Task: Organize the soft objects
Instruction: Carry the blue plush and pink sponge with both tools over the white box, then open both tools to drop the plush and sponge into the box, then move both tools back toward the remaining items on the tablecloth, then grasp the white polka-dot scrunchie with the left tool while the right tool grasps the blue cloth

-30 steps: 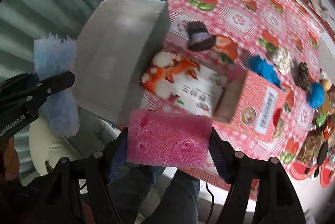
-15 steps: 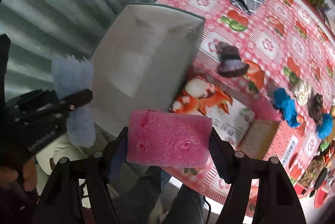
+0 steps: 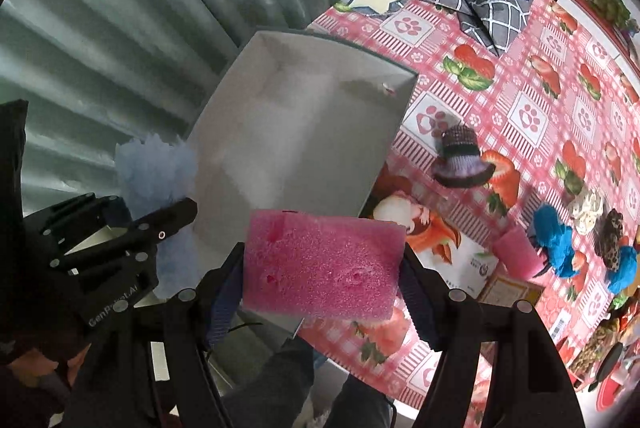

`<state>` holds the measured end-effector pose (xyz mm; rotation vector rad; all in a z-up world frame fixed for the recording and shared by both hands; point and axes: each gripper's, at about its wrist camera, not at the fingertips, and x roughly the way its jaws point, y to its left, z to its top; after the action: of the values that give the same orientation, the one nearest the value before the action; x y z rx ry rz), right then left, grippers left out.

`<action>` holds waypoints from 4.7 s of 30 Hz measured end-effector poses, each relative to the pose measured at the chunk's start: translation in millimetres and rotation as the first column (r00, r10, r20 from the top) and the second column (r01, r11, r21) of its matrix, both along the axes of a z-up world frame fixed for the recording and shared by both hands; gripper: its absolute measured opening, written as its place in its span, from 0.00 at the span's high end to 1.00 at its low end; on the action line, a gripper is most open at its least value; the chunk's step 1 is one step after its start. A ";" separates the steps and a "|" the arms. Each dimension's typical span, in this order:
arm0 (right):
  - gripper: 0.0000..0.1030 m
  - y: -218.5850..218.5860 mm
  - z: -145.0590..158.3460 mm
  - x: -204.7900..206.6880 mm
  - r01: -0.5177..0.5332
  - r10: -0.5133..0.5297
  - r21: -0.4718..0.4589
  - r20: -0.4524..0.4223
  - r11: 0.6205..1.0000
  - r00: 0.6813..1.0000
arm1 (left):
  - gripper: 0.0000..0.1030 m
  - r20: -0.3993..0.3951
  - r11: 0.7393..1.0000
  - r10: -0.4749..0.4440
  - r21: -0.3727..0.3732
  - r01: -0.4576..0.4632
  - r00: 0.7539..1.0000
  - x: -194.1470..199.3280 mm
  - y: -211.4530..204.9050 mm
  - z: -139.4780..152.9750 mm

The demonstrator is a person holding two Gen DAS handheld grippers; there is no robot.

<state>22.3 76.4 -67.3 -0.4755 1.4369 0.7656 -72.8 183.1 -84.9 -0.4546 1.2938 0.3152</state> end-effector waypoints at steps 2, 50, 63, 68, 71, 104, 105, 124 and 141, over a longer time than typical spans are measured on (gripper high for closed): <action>0.30 4.7 0.1 5.5 0.006 -0.006 0.005 -0.001 1.000 1.000 | 0.68 0.002 1.000 0.000 0.006 0.000 1.000 5.3 2.0 -0.3; 0.12 48.9 -28.9 64.3 0.111 -0.101 0.064 -0.134 0.992 0.986 | 0.17 0.005 0.993 0.101 -0.064 -0.101 0.995 38.6 24.8 -28.2; 0.00 23.4 -3.5 74.4 0.211 -0.192 0.114 -0.157 0.971 0.969 | 0.00 -0.015 0.983 0.110 -0.145 -0.111 0.994 38.7 8.1 -26.1; 0.00 -22.4 21.6 77.2 0.295 -0.267 0.135 -0.191 0.946 0.944 | 0.00 0.034 0.985 0.031 -0.171 -0.024 0.999 50.4 -12.9 0.1; 0.00 -65.5 37.0 76.3 0.366 -0.328 0.157 -0.224 0.917 0.918 | 0.00 0.057 0.984 -0.032 -0.175 0.041 0.998 62.7 -34.6 13.0; 0.00 -487.1 -44.4 218.0 0.790 -0.785 -0.121 0.093 0.601 0.612 | 0.00 -0.185 0.933 -0.359 -0.078 0.351 0.915 316.9 -365.3 -59.5; 0.00 -489.6 -51.1 225.5 0.787 -0.782 -0.129 0.096 0.604 0.616 | 0.00 -0.197 0.936 -0.353 -0.066 0.347 0.915 325.6 -366.8 -67.2; 0.00 -464.3 -151.6 310.1 0.624 -0.589 -0.222 0.207 0.749 0.781 | 0.00 -0.333 0.958 -0.271 -0.003 0.286 0.903 389.4 -366.9 -178.6; 0.58 -483.1 -119.7 310.3 0.647 -0.611 -0.140 0.230 0.750 0.758 | 0.78 -0.237 0.911 -0.410 -0.049 0.411 0.881 392.1 -388.0 -148.7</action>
<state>332.6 -406.6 -186.9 -0.1747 1.3978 0.0146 319.4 -205.0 -233.6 -0.1299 1.5914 0.0121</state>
